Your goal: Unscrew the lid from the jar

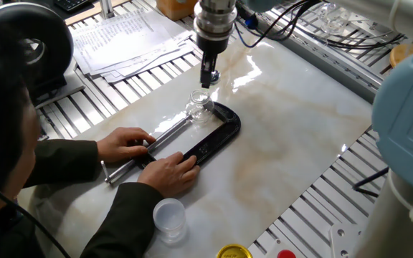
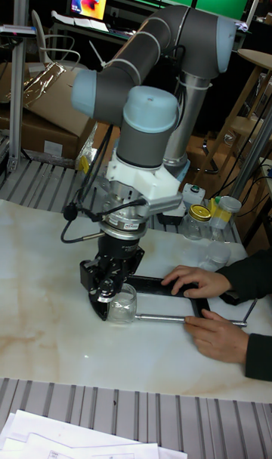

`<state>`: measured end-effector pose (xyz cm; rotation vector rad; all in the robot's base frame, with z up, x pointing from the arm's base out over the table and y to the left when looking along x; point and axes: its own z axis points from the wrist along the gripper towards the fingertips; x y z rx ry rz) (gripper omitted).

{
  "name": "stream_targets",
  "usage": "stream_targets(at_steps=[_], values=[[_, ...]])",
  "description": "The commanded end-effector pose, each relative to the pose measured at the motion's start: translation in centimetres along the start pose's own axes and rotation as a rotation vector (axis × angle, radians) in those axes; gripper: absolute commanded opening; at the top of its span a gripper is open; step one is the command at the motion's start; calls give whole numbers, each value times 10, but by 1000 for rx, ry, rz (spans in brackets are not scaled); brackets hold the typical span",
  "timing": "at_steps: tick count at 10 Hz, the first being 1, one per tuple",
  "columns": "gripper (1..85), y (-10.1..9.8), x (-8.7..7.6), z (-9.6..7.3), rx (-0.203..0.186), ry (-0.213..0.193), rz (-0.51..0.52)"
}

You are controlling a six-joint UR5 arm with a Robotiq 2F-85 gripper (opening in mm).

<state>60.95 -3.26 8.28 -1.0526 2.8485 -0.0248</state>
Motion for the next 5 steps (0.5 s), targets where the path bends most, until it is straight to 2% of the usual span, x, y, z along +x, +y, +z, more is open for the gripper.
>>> stream_targets(at_steps=[1, 2, 3, 5], values=[[437, -24, 14, 13, 2, -11, -63], [483, -29, 24, 14, 18, 19, -85], [610, -31, 27, 15, 25, 27, -94], [693, -29, 25, 24, 20, 10, -97]])
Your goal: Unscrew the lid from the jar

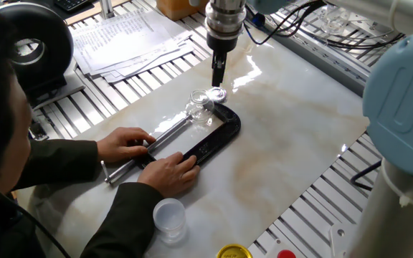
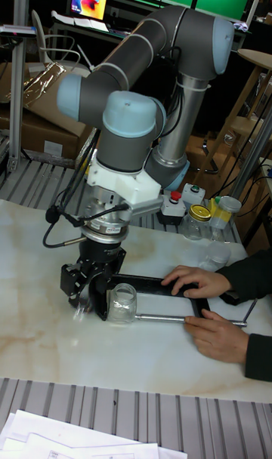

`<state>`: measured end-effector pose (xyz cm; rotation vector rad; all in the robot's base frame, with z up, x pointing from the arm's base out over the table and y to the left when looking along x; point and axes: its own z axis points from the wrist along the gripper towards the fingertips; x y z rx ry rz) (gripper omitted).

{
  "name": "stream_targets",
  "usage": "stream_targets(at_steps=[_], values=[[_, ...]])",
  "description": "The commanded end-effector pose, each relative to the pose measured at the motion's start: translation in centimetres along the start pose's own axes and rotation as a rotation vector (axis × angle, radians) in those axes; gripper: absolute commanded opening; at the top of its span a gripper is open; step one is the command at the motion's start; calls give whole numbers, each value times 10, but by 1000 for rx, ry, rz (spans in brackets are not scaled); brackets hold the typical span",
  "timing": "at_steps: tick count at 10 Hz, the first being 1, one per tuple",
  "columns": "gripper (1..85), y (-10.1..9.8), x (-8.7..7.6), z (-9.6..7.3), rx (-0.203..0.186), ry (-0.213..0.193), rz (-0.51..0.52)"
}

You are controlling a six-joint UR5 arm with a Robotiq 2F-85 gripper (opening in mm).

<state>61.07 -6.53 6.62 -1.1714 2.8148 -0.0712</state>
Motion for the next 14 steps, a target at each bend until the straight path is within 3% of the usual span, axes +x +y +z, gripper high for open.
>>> stream_targets(at_steps=[1, 2, 3, 4, 5, 6, 7, 8, 9, 14], values=[[683, -4, 4, 10, 4, -6, -9], [683, 1, 3, 4, -16, -3, 0], [550, -4, 9, -17, 0, 33, 18], [63, -20, 29, -49, 85, 139, 109], [13, -8, 38, -73, 59, 172, 141], [13, 7, 32, -84, 15, 136, 202], [13, 13, 20, -93, -2, 78, 264], [13, 17, 5, -107, 4, 26, 307], [13, 21, -1, -118, 8, 18, 325], [13, 21, -16, -122, 10, -24, 365]])
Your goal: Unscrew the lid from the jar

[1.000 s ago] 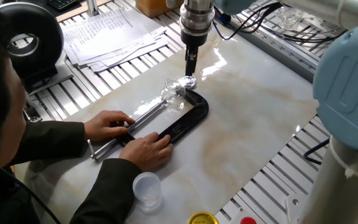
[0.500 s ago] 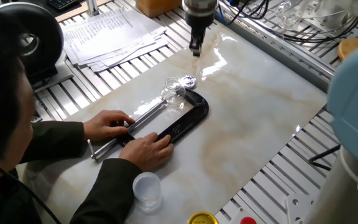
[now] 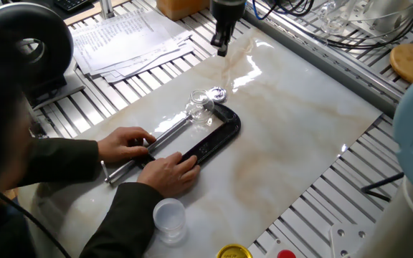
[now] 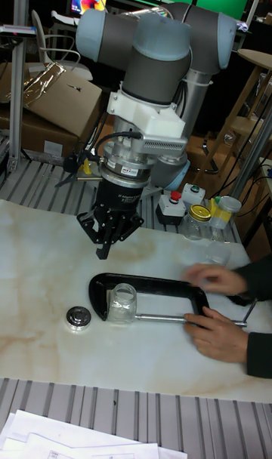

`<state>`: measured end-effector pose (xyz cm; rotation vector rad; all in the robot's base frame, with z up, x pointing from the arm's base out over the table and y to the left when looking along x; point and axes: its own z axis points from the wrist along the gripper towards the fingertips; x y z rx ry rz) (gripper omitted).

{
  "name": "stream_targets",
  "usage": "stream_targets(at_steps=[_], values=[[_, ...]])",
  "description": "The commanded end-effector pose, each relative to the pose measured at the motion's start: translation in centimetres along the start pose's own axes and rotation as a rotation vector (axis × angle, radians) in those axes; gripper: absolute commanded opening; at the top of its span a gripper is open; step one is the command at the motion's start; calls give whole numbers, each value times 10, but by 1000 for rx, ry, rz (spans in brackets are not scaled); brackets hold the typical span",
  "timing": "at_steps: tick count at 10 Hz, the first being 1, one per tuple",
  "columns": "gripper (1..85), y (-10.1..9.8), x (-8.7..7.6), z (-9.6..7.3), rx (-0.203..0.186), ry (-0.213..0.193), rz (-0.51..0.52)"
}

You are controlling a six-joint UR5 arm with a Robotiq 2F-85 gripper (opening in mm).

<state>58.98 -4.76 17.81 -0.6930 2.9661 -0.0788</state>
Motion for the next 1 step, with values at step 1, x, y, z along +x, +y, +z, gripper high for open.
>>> stream_targets(at_steps=[1], values=[[13, 6, -9, -9, -14, -33, 40]])
